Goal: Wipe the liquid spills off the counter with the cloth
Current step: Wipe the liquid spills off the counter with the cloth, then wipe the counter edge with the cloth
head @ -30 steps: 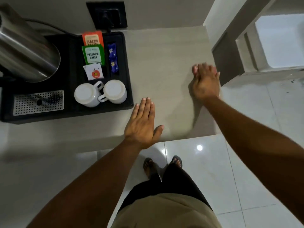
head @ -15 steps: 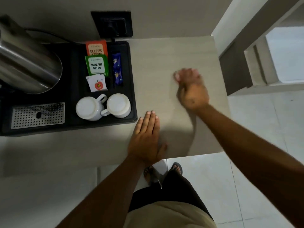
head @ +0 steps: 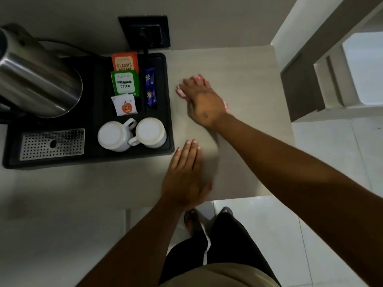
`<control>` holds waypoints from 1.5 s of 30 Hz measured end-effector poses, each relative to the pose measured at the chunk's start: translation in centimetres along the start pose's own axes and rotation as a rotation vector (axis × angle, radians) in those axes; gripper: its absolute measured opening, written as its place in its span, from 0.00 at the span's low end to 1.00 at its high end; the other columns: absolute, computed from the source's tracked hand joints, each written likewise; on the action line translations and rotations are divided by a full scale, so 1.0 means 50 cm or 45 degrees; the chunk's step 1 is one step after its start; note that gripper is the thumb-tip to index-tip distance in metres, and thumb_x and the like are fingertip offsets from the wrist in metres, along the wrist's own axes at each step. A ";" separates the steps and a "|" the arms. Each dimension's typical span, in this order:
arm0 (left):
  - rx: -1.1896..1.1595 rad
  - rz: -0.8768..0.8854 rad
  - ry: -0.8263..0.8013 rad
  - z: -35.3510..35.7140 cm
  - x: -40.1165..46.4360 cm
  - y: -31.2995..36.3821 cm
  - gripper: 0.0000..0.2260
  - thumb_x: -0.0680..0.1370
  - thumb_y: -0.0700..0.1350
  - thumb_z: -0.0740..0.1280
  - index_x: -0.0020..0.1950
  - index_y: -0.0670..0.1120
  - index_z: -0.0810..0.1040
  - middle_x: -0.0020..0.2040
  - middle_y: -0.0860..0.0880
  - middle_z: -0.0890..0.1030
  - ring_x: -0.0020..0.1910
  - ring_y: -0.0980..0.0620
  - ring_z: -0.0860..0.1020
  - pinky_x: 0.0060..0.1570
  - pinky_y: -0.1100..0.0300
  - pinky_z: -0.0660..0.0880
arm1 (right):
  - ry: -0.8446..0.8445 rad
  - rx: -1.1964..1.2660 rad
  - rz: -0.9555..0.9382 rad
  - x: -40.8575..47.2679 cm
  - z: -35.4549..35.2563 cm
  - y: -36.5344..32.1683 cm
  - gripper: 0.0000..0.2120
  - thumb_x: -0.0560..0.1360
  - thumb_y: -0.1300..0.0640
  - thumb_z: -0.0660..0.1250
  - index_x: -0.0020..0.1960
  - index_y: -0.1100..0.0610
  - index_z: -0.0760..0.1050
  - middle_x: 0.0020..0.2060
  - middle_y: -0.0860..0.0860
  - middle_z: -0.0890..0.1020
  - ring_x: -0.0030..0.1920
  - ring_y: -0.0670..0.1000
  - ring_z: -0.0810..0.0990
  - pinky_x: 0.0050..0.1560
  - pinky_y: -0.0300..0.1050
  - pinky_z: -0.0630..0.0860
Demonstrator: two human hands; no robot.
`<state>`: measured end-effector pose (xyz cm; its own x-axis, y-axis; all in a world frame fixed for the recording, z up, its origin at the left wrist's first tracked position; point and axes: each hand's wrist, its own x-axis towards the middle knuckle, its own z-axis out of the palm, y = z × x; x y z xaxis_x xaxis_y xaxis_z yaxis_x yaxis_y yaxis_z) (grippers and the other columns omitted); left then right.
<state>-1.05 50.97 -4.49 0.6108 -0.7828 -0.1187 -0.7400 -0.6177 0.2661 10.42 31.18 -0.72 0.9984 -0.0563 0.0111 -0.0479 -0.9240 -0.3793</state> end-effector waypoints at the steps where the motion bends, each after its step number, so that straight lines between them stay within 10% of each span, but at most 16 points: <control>1: 0.005 -0.002 0.008 0.001 0.000 0.000 0.41 0.80 0.64 0.58 0.82 0.37 0.53 0.84 0.37 0.54 0.84 0.40 0.49 0.81 0.41 0.50 | -0.019 -0.010 -0.026 -0.041 0.004 0.008 0.25 0.78 0.62 0.60 0.75 0.57 0.70 0.74 0.57 0.72 0.77 0.61 0.64 0.80 0.56 0.54; 10: 0.069 -0.015 0.027 0.018 0.000 0.000 0.42 0.80 0.65 0.54 0.83 0.38 0.49 0.85 0.38 0.50 0.84 0.43 0.45 0.82 0.44 0.46 | 0.165 -0.087 0.617 -0.224 -0.087 0.204 0.23 0.80 0.54 0.53 0.73 0.57 0.68 0.71 0.61 0.72 0.74 0.65 0.65 0.77 0.58 0.59; 19: 0.150 -0.014 -0.037 -0.001 -0.011 0.011 0.41 0.81 0.68 0.45 0.83 0.39 0.45 0.85 0.39 0.46 0.84 0.42 0.41 0.82 0.43 0.44 | 0.088 -0.015 0.180 -0.406 0.036 -0.038 0.25 0.84 0.57 0.59 0.80 0.53 0.61 0.80 0.56 0.61 0.82 0.59 0.52 0.81 0.58 0.52; 26: 0.146 -0.064 -0.021 0.015 -0.014 0.004 0.40 0.82 0.67 0.45 0.83 0.39 0.47 0.85 0.40 0.48 0.84 0.43 0.43 0.82 0.44 0.43 | 0.205 0.047 0.783 -0.451 -0.043 0.152 0.23 0.85 0.55 0.53 0.80 0.51 0.61 0.81 0.55 0.59 0.82 0.58 0.50 0.82 0.57 0.49; 35: 0.189 -0.085 -0.079 0.004 -0.011 0.011 0.42 0.80 0.66 0.43 0.83 0.37 0.46 0.85 0.38 0.48 0.84 0.41 0.44 0.82 0.44 0.41 | 0.137 0.051 0.334 -0.489 0.043 -0.013 0.24 0.81 0.62 0.65 0.76 0.55 0.68 0.76 0.58 0.68 0.79 0.63 0.59 0.80 0.58 0.55; 45: 0.131 0.059 -0.157 -0.009 0.155 0.149 0.38 0.84 0.62 0.50 0.83 0.37 0.43 0.84 0.37 0.43 0.84 0.41 0.40 0.82 0.45 0.41 | 0.173 0.191 0.702 -0.461 -0.084 0.209 0.25 0.83 0.63 0.57 0.78 0.50 0.65 0.81 0.54 0.59 0.82 0.57 0.48 0.82 0.57 0.48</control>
<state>-1.71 40.35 -2.99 0.5408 -0.8101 -0.2266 -0.7954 -0.5801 0.1757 -13.21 21.22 -1.08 0.8138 -0.5705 -0.1104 -0.5442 -0.6816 -0.4891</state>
